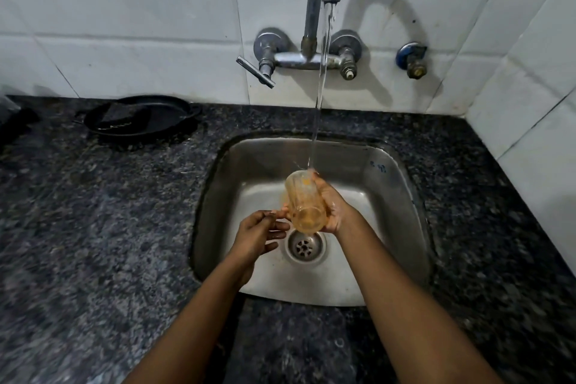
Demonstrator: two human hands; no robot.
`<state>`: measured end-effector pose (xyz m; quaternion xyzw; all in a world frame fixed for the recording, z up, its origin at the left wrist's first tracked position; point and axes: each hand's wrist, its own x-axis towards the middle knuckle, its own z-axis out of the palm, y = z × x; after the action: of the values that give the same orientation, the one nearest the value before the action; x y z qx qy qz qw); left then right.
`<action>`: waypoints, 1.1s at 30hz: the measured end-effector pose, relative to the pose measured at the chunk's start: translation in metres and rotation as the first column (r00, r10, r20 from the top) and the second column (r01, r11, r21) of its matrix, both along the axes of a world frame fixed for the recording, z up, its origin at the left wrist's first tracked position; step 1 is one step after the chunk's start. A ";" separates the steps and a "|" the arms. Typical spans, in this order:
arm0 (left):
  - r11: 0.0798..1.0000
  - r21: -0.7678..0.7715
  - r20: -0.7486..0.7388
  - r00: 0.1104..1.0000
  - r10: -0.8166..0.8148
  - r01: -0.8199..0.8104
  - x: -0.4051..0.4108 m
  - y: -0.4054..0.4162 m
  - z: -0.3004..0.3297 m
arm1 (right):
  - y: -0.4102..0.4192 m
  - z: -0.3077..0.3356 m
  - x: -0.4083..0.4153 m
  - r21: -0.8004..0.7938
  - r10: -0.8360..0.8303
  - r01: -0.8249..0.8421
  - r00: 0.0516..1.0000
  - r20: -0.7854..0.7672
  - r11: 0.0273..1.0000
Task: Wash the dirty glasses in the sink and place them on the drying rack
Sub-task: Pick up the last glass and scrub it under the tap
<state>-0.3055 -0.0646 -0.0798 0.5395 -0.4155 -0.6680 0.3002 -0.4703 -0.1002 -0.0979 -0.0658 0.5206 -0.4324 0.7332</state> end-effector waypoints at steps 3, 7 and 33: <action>0.997 0.026 0.027 0.997 0.067 -0.067 0.005 -0.001 -0.004 | -0.003 -0.002 0.001 -0.044 0.013 -0.015 0.999 -0.038 0.999; 0.991 0.032 0.071 0.990 0.124 -0.126 0.006 -0.008 -0.007 | -0.008 -0.002 0.001 -0.039 0.078 -0.091 0.966 -0.248 0.995; 0.389 0.041 0.578 0.295 -0.761 0.920 -0.082 -0.086 0.068 | -0.014 0.036 -0.053 -0.098 -0.194 -0.748 -0.042 -0.980 0.656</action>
<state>-0.3876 -0.1505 -0.0117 0.3362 -0.7956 -0.4824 -0.1459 -0.5232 -0.1147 -0.0622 -0.7080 0.6498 -0.2247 0.1612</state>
